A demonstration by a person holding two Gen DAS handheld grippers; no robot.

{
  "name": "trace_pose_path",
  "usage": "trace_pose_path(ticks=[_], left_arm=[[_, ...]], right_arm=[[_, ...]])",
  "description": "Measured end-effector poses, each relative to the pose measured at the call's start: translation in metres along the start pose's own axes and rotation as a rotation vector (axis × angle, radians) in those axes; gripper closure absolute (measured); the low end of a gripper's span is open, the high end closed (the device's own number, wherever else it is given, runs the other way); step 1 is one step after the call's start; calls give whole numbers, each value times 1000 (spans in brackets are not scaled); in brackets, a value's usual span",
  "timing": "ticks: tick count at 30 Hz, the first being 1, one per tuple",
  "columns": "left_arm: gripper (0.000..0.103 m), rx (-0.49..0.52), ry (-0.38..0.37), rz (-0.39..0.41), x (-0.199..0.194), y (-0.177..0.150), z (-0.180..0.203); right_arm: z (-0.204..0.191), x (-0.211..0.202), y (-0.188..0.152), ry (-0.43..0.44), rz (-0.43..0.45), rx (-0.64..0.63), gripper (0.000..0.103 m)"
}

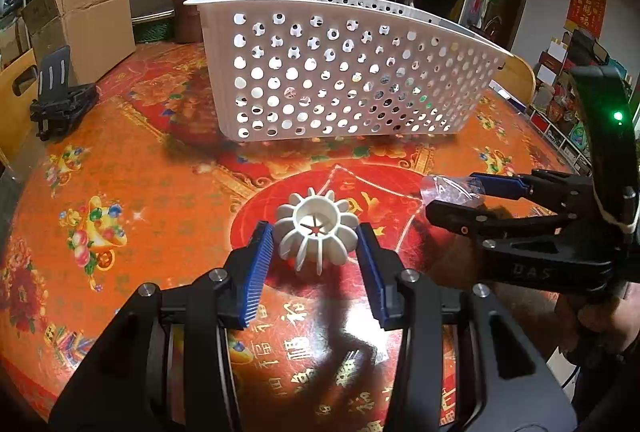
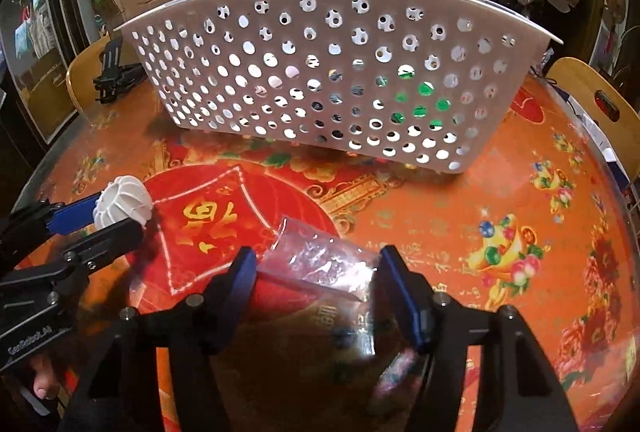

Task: Organize soft objects
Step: 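Grasp the white ribbed piece with the left gripper while the right gripper grasps the clear bag, then carry the ribbed piece and clear bag into the basket and open both grippers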

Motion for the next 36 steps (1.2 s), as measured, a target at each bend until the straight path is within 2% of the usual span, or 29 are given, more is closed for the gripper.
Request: trace_pose_path(ticks=[13, 23, 36], left_arm=[[63, 7, 0, 3, 1, 0, 2], [63, -5, 59, 32, -12, -1, -3], [63, 29, 85, 106, -60, 32, 0]], right_arm=[[27, -44, -19, 50, 75, 45, 41], [44, -75, -26, 65, 129, 62, 41], [39, -109, -4, 104, 199, 34, 41]])
Point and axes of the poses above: each gripper's, at about its wrist camera, not at the fingertips, and x roughly the way its jaws point, z to its right, y to its top, the point moved 8 cm from there along x, roughly the way its jaws point, and after that the axes turned 13 degrees about x, right-handed, at the moved point
